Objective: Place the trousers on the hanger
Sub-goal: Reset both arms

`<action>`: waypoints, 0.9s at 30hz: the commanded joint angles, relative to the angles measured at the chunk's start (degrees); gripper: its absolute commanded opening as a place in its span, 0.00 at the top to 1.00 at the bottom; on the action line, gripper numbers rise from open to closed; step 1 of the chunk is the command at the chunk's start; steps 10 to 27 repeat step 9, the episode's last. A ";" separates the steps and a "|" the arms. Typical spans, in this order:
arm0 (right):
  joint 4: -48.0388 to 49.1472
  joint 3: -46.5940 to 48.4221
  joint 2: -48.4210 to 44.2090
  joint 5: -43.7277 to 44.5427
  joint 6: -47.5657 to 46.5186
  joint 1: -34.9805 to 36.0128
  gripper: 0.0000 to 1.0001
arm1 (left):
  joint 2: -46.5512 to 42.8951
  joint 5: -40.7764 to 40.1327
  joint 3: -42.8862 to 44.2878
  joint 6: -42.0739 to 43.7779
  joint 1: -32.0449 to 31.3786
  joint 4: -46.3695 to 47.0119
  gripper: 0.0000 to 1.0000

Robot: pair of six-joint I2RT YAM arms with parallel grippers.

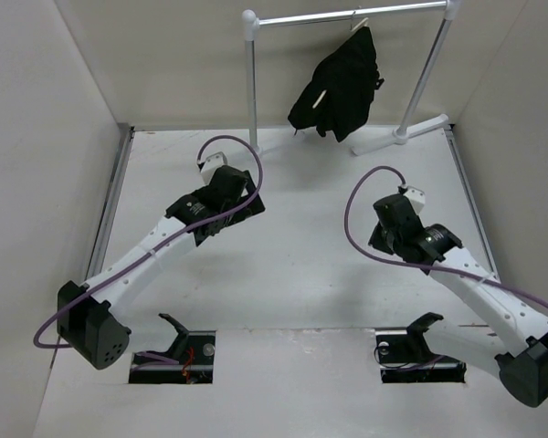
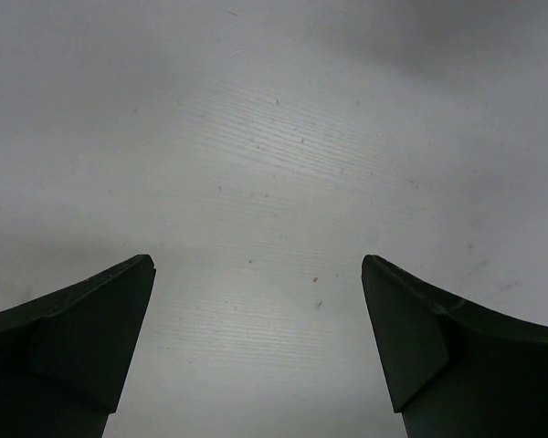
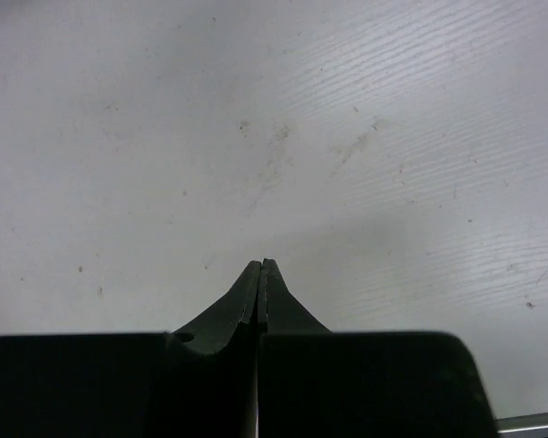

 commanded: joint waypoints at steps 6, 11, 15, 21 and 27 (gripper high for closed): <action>-1.42 3.24 -3.87 1.23 -2.74 5.75 0.99 | 0.35 0.57 -0.98 -0.38 0.83 -0.07 0.00; -2.39 4.99 -4.49 0.87 -5.11 6.10 0.94 | 0.70 0.66 -1.25 -0.20 0.74 -0.42 0.00; -2.39 4.99 -4.49 0.87 -5.11 6.10 0.94 | 0.70 0.66 -1.25 -0.20 0.74 -0.42 0.00; -2.39 4.99 -4.49 0.87 -5.11 6.10 0.94 | 0.70 0.66 -1.25 -0.20 0.74 -0.42 0.00; -2.39 4.99 -4.49 0.87 -5.11 6.10 0.94 | 0.70 0.66 -1.25 -0.20 0.74 -0.42 0.00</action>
